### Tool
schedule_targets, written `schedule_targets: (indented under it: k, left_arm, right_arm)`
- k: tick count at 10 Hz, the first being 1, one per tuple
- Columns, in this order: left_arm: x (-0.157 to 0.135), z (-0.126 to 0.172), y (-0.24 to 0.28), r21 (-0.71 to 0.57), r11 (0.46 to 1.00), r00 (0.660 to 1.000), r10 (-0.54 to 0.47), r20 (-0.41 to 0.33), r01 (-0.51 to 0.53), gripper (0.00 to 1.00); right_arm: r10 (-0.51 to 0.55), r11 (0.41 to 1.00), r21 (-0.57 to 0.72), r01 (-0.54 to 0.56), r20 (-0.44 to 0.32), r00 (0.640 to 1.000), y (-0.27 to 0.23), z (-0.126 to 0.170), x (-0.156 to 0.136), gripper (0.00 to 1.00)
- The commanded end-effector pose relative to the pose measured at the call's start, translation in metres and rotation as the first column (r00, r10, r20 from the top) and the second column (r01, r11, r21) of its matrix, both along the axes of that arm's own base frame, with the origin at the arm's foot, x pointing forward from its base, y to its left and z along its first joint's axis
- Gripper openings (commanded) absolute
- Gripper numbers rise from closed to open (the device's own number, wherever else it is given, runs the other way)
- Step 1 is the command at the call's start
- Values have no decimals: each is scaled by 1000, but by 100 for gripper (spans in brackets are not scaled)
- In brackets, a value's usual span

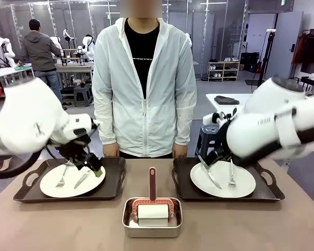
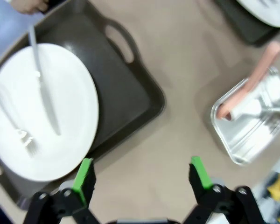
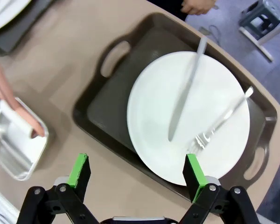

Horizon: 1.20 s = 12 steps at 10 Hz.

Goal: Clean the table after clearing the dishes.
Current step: When the left (or right) Handle tray is removed, use the left hand (or right hand) to clean the left (or right) side of the table with the Lint Roller.

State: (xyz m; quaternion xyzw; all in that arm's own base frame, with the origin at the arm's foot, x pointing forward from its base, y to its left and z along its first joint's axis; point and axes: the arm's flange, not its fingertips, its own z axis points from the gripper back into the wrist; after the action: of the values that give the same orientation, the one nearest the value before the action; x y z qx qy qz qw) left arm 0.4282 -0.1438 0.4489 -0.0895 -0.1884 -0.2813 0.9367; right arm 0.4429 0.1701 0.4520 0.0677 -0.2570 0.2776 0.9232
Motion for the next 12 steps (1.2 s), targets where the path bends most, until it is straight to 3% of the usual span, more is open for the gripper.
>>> schedule_targets:
  k: [1,4,7,9,11,12]
  left_arm:
    - [8,31,34,-127,992,995,-30,-91,18,100]
    - [20,54,83,-472,882,974,-108,-198,2,100]
    - [25,54,140,-744,668,963,-179,-202,-32,100]
    - [20,59,196,-854,515,968,-173,-183,-69,100]
    - [8,56,265,-882,464,967,-171,-187,-88,100]
    - [3,48,300,-893,424,967,-125,-222,-150,100]
  right_arm:
    - [-5,983,183,23,-97,995,-19,25,16,100]
    - [68,882,467,60,-252,965,-50,49,23,100]
    - [180,707,694,134,-361,915,-109,49,22,100]
    - [229,581,792,188,-381,896,-163,47,13,100]
    - [203,489,843,225,-360,911,-236,44,-6,100]
    - [128,436,854,285,-372,919,-275,40,-18,100]
